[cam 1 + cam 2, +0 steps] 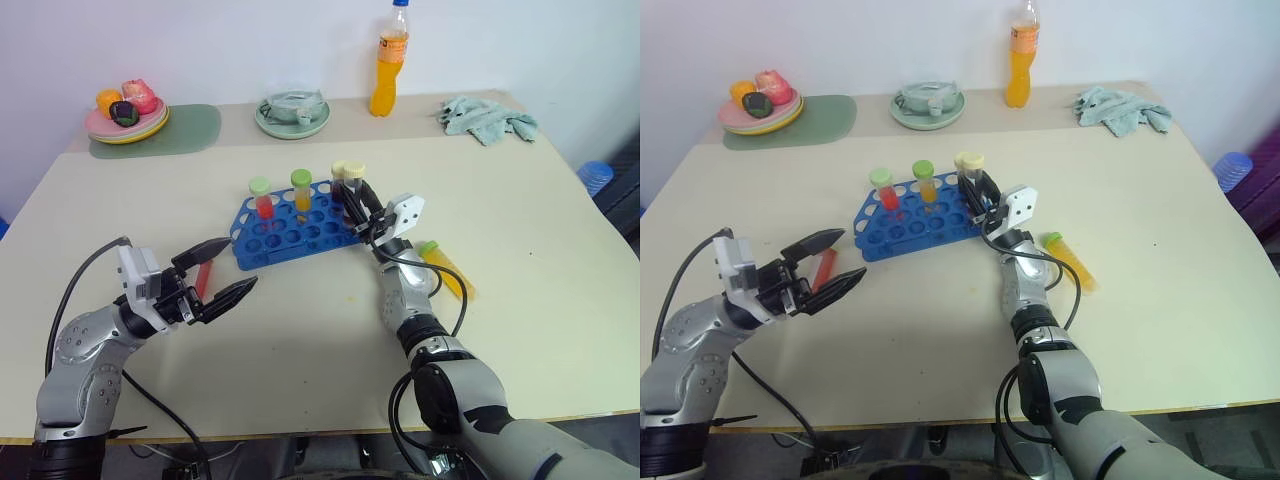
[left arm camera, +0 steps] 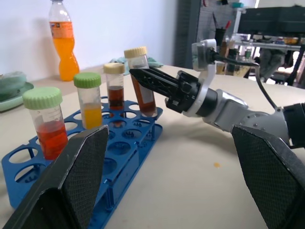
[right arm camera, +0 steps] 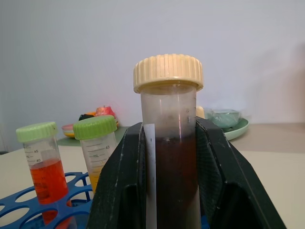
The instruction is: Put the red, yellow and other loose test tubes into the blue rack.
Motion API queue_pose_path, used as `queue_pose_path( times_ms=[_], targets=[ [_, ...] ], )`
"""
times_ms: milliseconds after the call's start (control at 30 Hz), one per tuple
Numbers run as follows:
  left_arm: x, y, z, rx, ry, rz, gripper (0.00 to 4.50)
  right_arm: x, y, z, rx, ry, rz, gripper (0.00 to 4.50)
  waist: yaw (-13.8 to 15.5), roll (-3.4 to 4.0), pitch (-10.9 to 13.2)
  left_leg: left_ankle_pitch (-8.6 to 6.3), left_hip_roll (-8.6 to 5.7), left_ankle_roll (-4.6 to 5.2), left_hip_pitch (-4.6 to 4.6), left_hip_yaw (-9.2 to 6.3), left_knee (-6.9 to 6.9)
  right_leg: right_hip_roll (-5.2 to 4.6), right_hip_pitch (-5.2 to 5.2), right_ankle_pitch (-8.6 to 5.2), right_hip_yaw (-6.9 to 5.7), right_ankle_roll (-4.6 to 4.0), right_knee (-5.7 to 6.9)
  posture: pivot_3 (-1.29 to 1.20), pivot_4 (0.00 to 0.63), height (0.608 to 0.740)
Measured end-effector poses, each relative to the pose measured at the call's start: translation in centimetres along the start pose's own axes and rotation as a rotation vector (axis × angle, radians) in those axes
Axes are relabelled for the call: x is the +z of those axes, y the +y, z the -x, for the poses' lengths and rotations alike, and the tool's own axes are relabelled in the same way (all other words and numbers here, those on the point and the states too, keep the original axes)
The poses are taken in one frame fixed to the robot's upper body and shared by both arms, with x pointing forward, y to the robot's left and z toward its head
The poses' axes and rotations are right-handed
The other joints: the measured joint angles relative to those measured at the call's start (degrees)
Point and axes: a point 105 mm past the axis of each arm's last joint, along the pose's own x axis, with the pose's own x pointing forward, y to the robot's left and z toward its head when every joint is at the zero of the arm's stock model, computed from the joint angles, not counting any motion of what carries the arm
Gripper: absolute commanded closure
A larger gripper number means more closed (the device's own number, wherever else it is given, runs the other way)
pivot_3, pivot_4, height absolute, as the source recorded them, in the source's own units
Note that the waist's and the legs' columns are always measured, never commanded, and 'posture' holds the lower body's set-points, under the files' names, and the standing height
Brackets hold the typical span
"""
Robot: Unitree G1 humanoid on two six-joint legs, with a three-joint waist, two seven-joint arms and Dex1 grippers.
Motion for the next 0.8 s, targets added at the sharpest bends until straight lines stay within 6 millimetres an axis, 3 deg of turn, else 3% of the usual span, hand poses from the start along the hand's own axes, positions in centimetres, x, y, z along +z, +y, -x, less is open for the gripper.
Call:
queue_pose_path(
  times_ms=[167,367,433,667,800],
  targets=[
    [0.0,0.2,0.0,0.014,0.001,0.006,0.29,-0.1,0.4,0.3,0.019,-0.008,-0.001,3.71,0.0,-0.1,-0.1,0.04,0.0,-0.06,0.25,0.01,-0.27,-0.01,0.13,-0.04,0.05,-0.08,-0.03,0.0,0.15,0.74],
    [-0.1,0.2,0.0,0.009,0.0,0.007,0.29,-0.8,1.2,0.9,0.077,0.017,-0.001,0.76,0.0,-0.63,-0.4,0.04,0.11,-0.17,0.52,0.0,-0.7,0.05,0.2,-0.21,0.05,-0.34,-0.06,0.0,0.15,0.74],
    [-0.4,0.4,0.2,0.007,0.001,0.012,0.29,-0.6,1.6,0.9,0.103,0.014,0.024,0.06,0.0,-0.63,-0.4,0.04,0.13,-0.19,0.52,0.0,-0.71,0.07,0.19,-0.22,0.04,-0.36,-0.06,0.0,0.15,0.74],
    [-1.4,0.4,0.5,-0.009,-0.003,0.021,0.29,0.0,1.6,1.1,0.147,0.028,0.161,0.06,0.4,-0.58,-0.4,0.04,0.12,-0.21,0.48,0.0,-0.69,0.05,0.15,-0.25,0.05,-0.42,-0.07,0.0,0.15,0.74],
    [-2.1,-0.2,0.4,-0.058,0.002,0.023,0.29,2.7,0.2,0.7,0.181,0.013,0.282,0.06,0.3,-0.49,-0.3,0.06,0.13,-0.24,0.42,0.0,-0.69,0.03,0.08,-0.29,0.06,-0.48,-0.06,0.0,0.15,0.74]
  ],
)
